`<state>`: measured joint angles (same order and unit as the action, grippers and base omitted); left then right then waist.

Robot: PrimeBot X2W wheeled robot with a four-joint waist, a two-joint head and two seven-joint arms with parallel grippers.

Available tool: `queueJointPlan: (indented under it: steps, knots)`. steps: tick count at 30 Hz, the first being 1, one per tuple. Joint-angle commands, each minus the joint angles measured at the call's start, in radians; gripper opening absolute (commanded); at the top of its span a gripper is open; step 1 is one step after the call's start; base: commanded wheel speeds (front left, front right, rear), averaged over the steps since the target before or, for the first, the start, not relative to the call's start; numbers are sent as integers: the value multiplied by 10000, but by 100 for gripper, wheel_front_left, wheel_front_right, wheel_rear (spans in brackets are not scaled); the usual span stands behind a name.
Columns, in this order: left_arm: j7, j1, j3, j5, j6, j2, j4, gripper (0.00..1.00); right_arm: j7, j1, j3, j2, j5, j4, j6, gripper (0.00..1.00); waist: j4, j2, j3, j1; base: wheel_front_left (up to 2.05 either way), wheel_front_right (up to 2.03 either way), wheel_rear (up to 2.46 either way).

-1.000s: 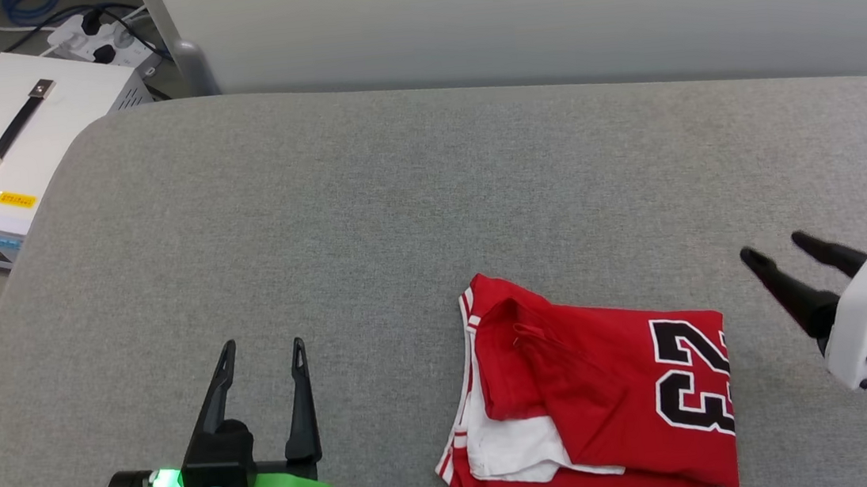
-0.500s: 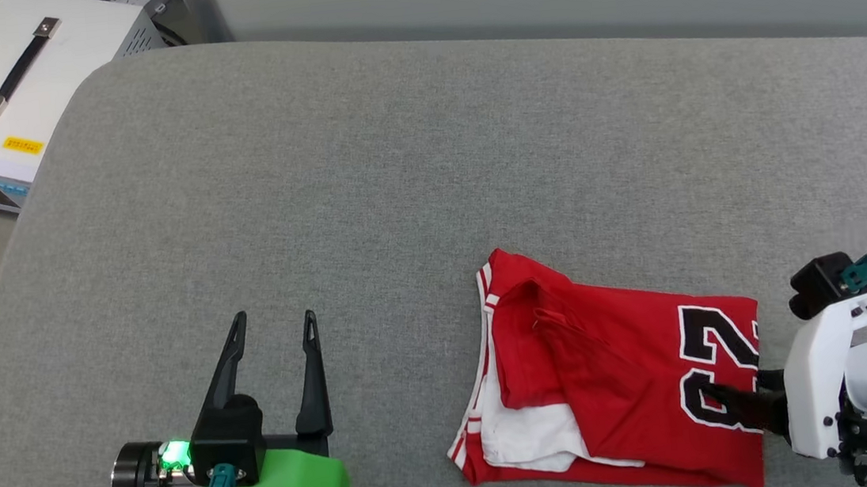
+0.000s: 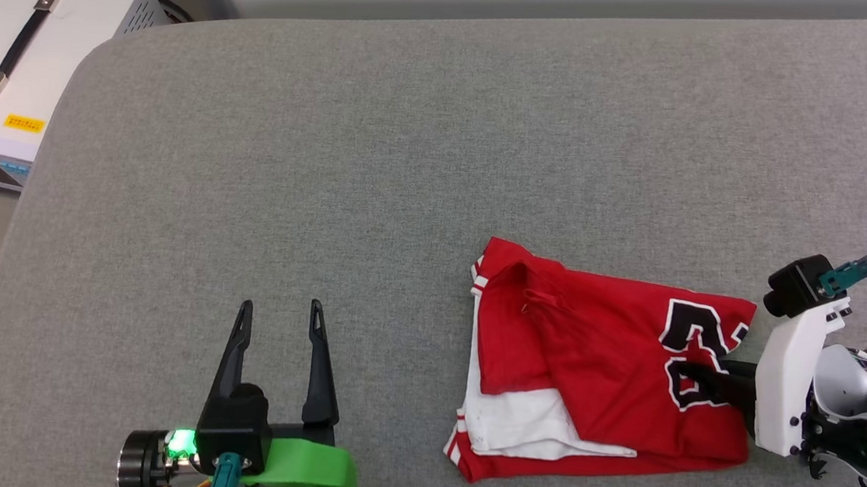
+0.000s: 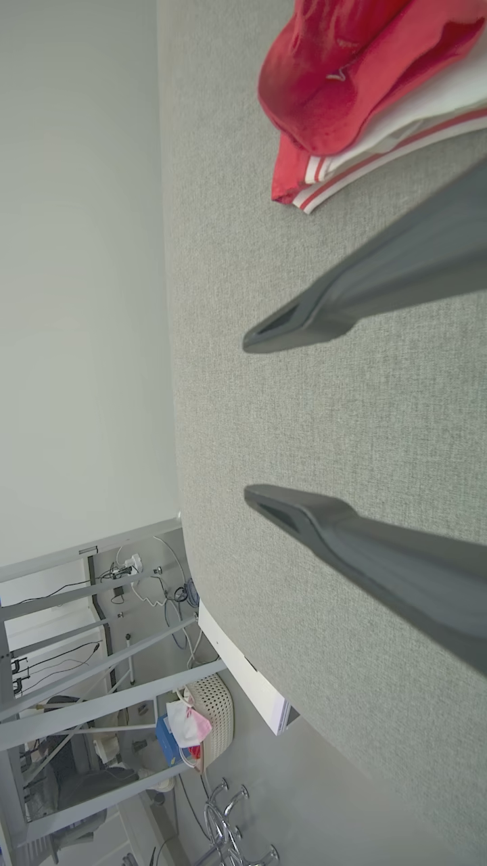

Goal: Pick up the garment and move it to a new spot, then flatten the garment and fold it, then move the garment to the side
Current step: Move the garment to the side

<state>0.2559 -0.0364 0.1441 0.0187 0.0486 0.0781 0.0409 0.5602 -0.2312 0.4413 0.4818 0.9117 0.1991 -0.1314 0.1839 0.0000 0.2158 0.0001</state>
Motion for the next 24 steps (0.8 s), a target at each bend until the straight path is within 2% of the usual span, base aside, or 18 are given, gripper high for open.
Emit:
queueJointPlan:
  steps: [1, 11, 16, 24]
  knots:
    - [59, -59, -14, 16, -2, -49, 32, 100, -223, -108, 193, -12, 73, 134, 7, 0, -63, 0, -63, -1, 0, 0, 0]
    - [59, 162, -134, 26, 23, -28, 2, 100, -1311, -759, 557, 883, -78, -571, 7, 0, -838, 0, -393, -1, 0, 0, 0]
    - [59, 235, -217, 26, 59, -18, -87, 100, -1670, -1106, 718, 1550, -629, -987, 7, 0, -1503, 0, -454, -1, 0, 0, 0]
    - [59, 347, -354, 14, 110, 9, -232, 100, -2051, -1914, 501, 2223, -1112, -1154, 7, 0, -2535, 0, -335, -1, 0, 0, 0]
